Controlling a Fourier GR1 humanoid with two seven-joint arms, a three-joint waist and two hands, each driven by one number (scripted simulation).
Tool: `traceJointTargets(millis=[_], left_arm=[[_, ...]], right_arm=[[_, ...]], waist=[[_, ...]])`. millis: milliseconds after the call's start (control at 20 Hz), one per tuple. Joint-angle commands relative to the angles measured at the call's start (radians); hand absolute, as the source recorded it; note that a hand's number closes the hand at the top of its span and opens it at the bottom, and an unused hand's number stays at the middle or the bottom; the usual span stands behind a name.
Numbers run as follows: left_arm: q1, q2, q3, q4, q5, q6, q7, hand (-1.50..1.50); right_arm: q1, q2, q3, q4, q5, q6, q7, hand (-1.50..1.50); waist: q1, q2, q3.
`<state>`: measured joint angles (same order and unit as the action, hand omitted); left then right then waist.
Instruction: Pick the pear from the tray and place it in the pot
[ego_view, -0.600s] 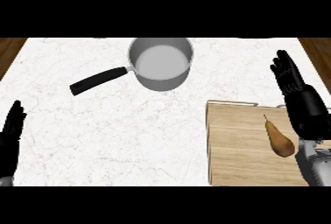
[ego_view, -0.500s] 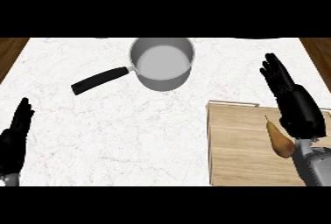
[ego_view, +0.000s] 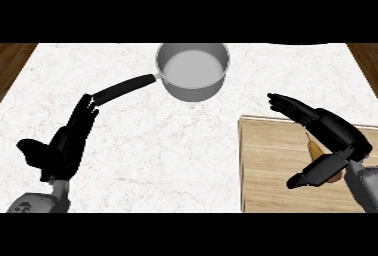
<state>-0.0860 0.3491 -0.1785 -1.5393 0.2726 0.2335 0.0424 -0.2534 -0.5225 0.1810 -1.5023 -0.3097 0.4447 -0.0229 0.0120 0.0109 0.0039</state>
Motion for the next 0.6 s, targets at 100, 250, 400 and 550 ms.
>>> traceJointTargets(millis=[100, 250, 400, 550], left_arm=[[-0.031, -0.026, -0.020, -0.099, 0.031, 0.027, 0.136, 0.00], [-0.058, -0.052, -0.052, -0.064, 0.015, 0.024, 0.143, 0.00], [-0.109, -0.046, -0.052, -0.073, 0.003, 0.032, 0.176, 0.00], [-0.105, -0.034, -0.036, -0.082, 0.013, 0.024, 0.193, 0.00]], right_arm=[[-0.032, -0.231, -0.179, 0.180, -0.088, 0.369, -0.298, -1.50], [-0.121, -0.351, -0.201, 0.292, 0.027, 0.474, -0.361, -1.50], [-0.208, -0.449, -0.169, 0.312, 0.125, 0.535, -0.366, -1.50], [-0.285, -0.505, -0.134, 0.326, 0.164, 0.588, -0.378, -1.50]], waist=[[0.003, -0.006, 0.001], [0.014, 0.002, 0.001], [0.028, 0.004, 0.000], [0.038, 0.000, -0.001]])
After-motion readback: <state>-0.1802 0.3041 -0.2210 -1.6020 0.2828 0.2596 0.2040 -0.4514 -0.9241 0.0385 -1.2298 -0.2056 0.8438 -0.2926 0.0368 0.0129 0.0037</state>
